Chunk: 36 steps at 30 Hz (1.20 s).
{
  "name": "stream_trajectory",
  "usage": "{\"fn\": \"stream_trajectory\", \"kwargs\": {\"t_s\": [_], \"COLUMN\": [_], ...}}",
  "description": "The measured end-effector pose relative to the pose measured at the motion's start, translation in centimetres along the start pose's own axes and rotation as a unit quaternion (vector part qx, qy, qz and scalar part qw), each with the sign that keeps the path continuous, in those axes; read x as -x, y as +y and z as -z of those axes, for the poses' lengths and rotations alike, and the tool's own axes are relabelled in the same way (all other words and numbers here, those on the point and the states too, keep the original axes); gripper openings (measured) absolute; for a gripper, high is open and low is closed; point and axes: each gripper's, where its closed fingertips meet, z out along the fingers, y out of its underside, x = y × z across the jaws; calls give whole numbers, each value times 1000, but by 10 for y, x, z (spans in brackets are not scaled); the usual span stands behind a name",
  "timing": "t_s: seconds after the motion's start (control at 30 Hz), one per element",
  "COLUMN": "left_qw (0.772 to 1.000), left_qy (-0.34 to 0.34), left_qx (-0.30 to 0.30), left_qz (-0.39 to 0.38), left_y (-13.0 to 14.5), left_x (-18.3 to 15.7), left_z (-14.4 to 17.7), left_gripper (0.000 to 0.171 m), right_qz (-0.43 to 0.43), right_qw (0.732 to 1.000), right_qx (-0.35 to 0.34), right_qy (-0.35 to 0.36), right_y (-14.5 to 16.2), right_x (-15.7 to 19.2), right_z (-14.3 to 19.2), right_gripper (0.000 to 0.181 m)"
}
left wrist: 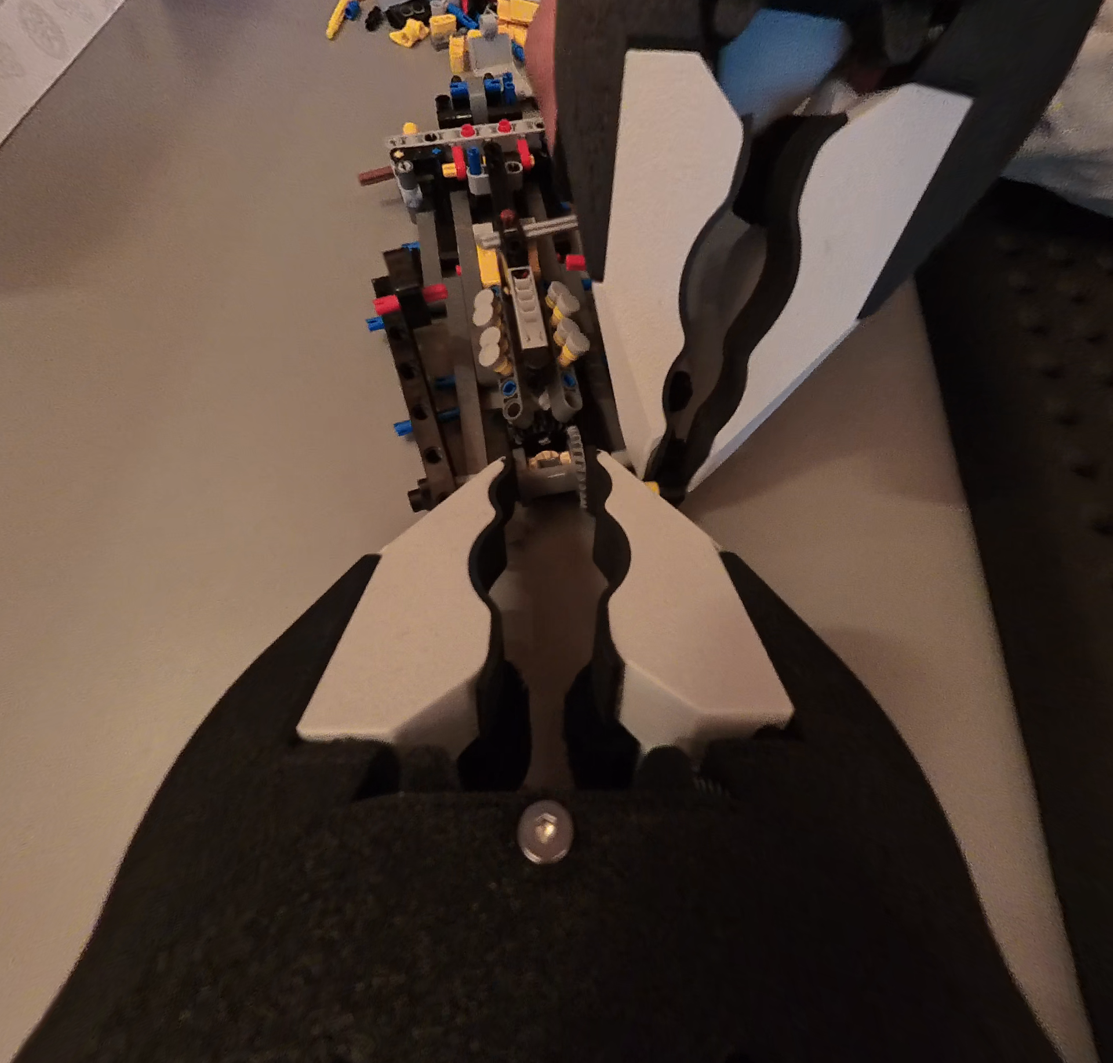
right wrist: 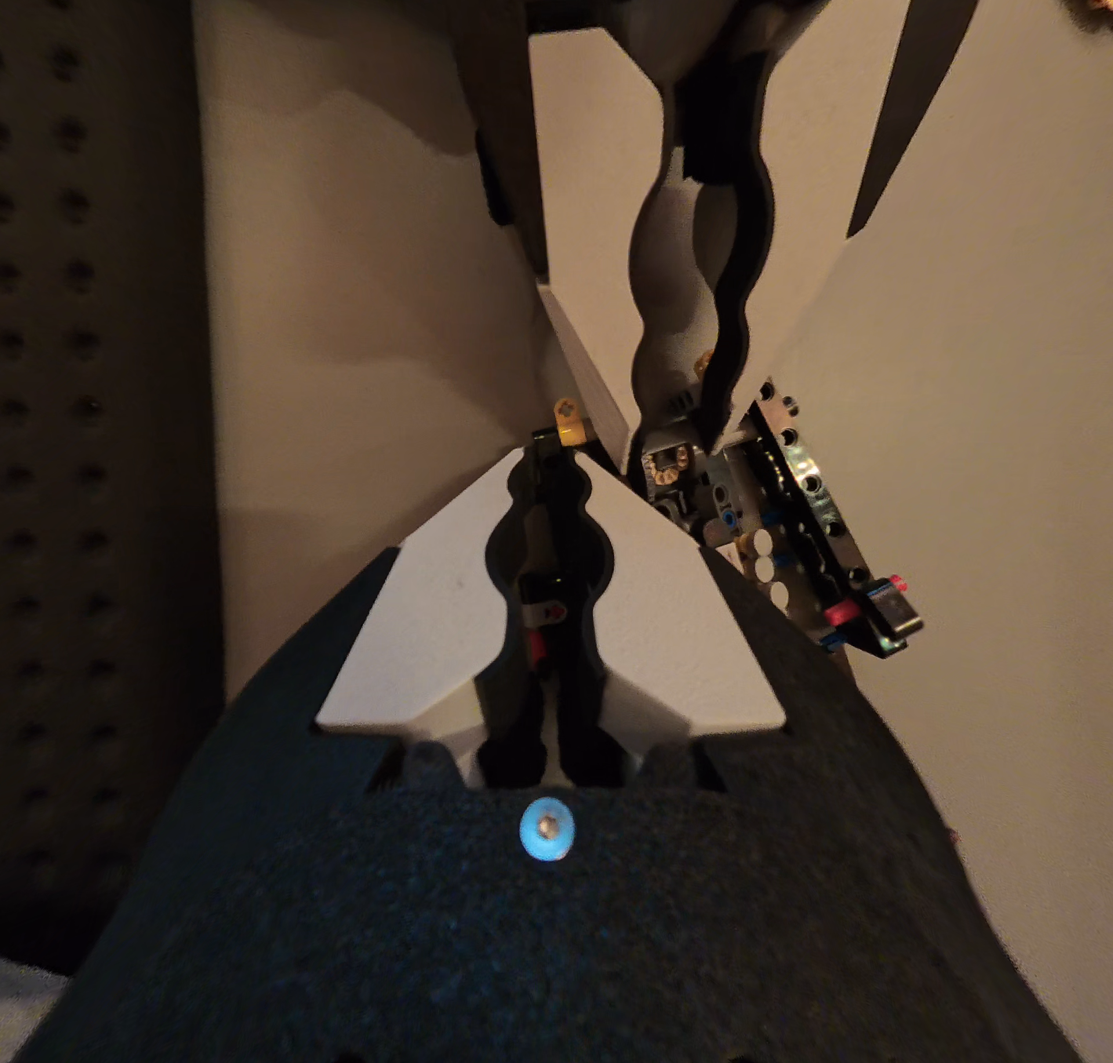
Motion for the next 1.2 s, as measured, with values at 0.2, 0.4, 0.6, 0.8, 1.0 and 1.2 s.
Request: {"fn": "stream_trajectory", "kwargs": {"t_s": [0.2, 0.4, 0.6, 0.8, 1.0, 1.2], "left_qw": [999, 999, 998, 998, 996, 994], "left_qy": [-48, -19, -47, -54, -5, -70], "left_qx": [-3, -3, -6, -6, -23, -82], "left_qz": [23, 25, 31, 30, 84, -21], "left_y": [3, 3, 2, 4, -4, -47], "left_x": [31, 25, 31, 35, 24, 25], "left_z": [10, 8, 9, 13, 15, 16], "left_gripper": [22, 23, 22, 22, 23, 30], "right_qz": [17, -9, -105, -43, -21, -231], "right_qw": [990, 996, 973, 990, 993, 934], "right_qx": [-5, -48, -190, -95, -64, -252], "right_qy": [-138, -70, -78, -92, -95, 103], "right_y": [0, 5, -15, -9, -4, 6], "right_x": [58, 24, -3, 30, 45, -43], "right_z": [-6, 20, 47, 17, 4, 96], "right_gripper": [6, 7, 6, 7, 19, 42]}}
